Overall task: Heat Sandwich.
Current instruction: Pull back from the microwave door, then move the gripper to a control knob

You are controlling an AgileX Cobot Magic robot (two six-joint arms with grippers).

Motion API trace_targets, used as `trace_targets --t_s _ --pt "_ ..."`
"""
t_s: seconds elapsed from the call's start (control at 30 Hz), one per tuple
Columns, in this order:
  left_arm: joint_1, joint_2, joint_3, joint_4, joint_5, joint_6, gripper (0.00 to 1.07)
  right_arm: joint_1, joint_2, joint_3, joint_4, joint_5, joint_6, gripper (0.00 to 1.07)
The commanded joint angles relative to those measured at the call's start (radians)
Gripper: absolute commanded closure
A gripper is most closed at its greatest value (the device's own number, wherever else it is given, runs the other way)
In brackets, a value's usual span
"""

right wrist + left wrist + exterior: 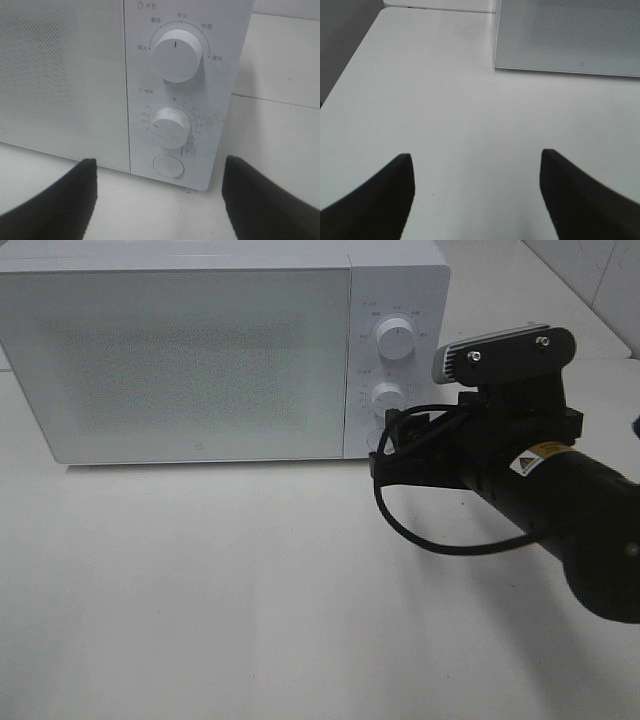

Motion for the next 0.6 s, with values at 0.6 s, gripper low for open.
trace_targets --t_s 0.6 --pt "-0.006 -0.024 0.002 -0.002 -0.017 -0.006 0.39 0.006 0.292 -0.228 0.112 -0.175 0.005 0.39"
